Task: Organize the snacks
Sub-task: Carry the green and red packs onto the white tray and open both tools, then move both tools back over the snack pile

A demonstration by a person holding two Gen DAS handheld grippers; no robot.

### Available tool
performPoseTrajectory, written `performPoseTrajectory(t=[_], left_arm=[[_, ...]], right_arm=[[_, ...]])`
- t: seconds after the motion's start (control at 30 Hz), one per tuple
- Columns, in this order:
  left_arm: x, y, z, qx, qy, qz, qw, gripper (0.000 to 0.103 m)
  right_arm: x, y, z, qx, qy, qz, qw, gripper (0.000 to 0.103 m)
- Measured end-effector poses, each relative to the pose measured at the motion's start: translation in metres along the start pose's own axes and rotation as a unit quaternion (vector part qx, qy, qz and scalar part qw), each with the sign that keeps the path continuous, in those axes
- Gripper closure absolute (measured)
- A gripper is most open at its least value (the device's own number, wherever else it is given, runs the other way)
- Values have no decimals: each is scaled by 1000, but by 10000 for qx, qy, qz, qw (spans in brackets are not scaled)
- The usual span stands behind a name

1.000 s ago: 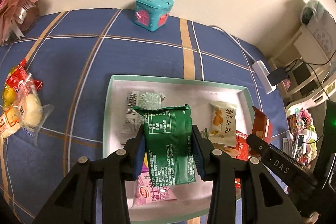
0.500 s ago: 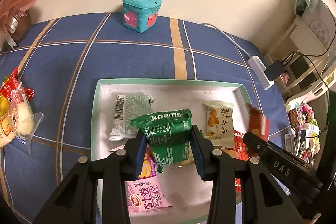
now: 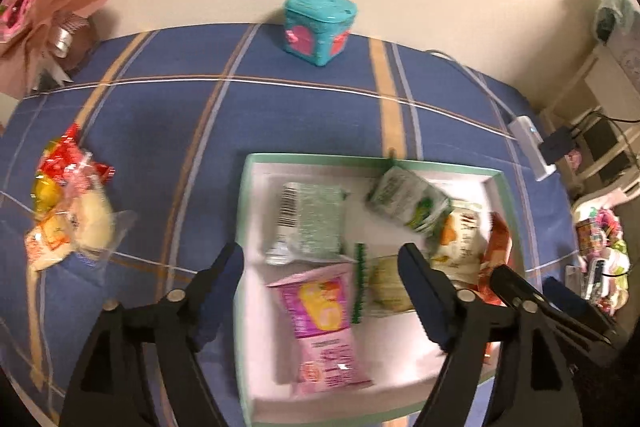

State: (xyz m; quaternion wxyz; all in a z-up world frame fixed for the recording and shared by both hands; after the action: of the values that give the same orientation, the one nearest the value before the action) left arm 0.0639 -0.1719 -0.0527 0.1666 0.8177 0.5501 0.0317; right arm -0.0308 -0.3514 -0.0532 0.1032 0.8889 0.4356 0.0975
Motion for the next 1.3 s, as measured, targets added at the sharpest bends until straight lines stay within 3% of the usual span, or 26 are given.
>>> performPoseTrajectory(t=[0.17,0.37,0.53,0.87,1.23,1.3], left_arm=[[14,1,0,-19,379,-70,9993,13],[26,1,-1,-63,630,-93,9980,4],[33,2,-9,-222,751,-69,9969,1],[45,0,-30,-339,562,-104,9978,1],[73,-6,-52,-375,941,-363,9942,1],[86,-8,-57,-289,1154,-328,9924,1]], right_arm=[[13,-6,-5,53,-90,-150,9998,6],[23,-12,-9,60,-188,-293,9994,0],[28,-17,-12,85,-238,-299,9992,0],[37,-29,-21,105,-264,-389,9988,0],[64,-36,-36,-14,-211,-621,9978,0],[72,-36,-38,-26,-196,-671,9976,0]])
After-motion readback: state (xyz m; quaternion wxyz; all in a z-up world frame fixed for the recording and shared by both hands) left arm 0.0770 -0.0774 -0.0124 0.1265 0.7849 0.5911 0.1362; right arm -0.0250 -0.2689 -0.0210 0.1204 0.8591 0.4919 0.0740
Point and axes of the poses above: each gripper's, at about its wrist camera, not at the fingertips, and z roughly the way its jaws point, x to its left, y to its top, the point moved 2 cm from there along z, roughly the way its jaws point, and after that the axes turned 8 degrees about x, right-handed, at the moved point
